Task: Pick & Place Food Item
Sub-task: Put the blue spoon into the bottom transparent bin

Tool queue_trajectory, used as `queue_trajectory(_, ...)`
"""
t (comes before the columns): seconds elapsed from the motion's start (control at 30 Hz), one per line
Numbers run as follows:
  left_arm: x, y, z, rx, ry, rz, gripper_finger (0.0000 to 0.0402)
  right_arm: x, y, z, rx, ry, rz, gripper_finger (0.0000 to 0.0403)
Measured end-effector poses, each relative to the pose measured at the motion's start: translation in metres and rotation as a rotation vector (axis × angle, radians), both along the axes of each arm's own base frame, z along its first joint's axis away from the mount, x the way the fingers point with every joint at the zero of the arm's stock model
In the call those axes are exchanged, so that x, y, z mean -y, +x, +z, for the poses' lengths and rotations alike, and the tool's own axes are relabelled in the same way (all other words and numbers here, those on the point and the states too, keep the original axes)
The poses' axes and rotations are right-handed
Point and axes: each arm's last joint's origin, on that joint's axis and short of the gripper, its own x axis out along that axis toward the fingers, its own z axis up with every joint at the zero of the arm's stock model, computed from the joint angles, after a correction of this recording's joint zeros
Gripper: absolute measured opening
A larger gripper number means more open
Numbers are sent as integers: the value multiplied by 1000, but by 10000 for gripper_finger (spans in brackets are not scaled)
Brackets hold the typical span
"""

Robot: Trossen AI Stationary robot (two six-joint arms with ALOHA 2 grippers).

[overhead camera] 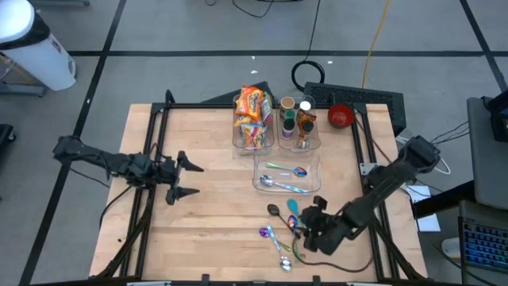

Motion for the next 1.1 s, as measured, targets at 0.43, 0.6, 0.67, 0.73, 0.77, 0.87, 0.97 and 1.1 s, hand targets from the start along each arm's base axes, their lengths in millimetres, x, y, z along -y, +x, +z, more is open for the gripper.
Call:
queue_trajectory(0.43,-7,-15,-3,29,120,72,374,-5,4,-51,-169,-5,-121,160)
queue_trajectory(0.6,-7,-15,-4,21,109,74,374,-3,7,-57,-199,0,-141,160)
queue_trajectory(0.67,-7,-14,-4,17,110,74,374,-3,6,-57,-204,-2,-145,157)
queue_trajectory(0.73,-6,-14,-4,16,117,73,374,-2,6,-57,-208,-6,-146,146)
queue_trajectory(0.77,-6,-14,-4,17,119,73,374,-2,5,-56,-212,-9,-148,138)
queue_trajectory(0.87,-6,-14,-4,17,115,73,374,-1,4,-56,-214,-12,-164,105)
queue_trajectory(0.97,-6,-14,-4,16,116,73,374,1,3,-57,-211,-32,-178,68)
queue_trajectory(1.1,-6,-14,-4,16,116,73,374,1,3,-57,-213,-37,-176,22)
